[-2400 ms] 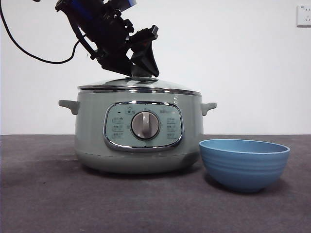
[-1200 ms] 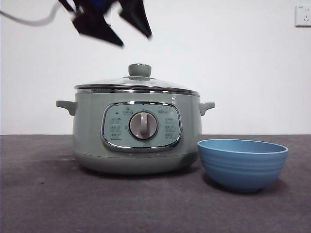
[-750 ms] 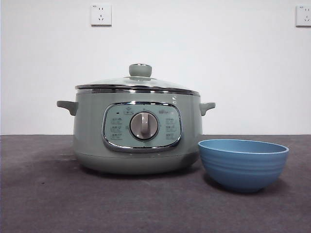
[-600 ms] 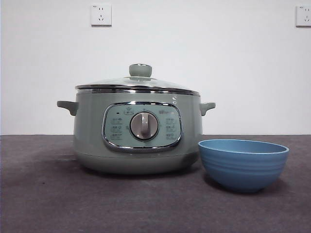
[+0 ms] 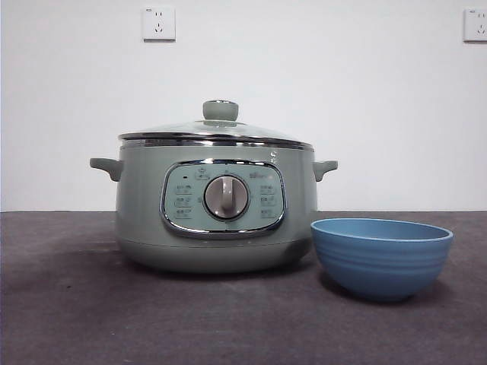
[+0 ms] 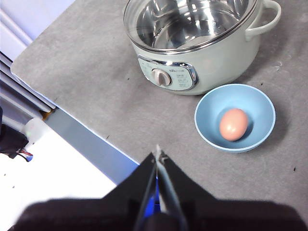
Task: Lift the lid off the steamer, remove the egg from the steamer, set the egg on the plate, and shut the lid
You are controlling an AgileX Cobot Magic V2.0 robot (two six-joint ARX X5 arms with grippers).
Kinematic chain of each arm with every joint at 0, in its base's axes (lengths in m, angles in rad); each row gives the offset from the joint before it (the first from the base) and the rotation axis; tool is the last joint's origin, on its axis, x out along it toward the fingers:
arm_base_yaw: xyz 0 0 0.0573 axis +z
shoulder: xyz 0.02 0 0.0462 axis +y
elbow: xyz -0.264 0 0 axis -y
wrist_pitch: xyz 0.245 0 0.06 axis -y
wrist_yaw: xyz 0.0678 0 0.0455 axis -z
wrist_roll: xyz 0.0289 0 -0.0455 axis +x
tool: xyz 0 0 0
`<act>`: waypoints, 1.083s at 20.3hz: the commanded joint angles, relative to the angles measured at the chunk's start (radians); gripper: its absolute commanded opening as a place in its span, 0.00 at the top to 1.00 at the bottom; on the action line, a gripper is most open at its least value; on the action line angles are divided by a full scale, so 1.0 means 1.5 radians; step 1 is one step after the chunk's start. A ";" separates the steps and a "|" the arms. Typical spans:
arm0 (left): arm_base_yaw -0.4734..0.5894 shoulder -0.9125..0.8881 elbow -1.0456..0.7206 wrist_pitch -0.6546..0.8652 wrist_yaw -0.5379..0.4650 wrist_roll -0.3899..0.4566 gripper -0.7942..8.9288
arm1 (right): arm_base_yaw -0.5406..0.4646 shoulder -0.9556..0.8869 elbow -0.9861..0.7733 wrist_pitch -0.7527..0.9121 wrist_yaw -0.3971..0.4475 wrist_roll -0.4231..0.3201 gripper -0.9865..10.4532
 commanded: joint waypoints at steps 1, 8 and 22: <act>-0.001 0.001 -0.005 -0.005 -0.001 -0.004 0.92 | 0.001 0.000 0.001 0.004 0.000 -0.003 0.91; -0.001 0.006 -0.005 -0.014 -0.002 -0.004 0.92 | 0.001 0.000 0.001 0.004 0.000 -0.003 0.91; -0.001 0.007 -0.006 0.000 -0.017 0.003 0.92 | 0.001 0.000 0.001 0.004 0.000 -0.003 0.91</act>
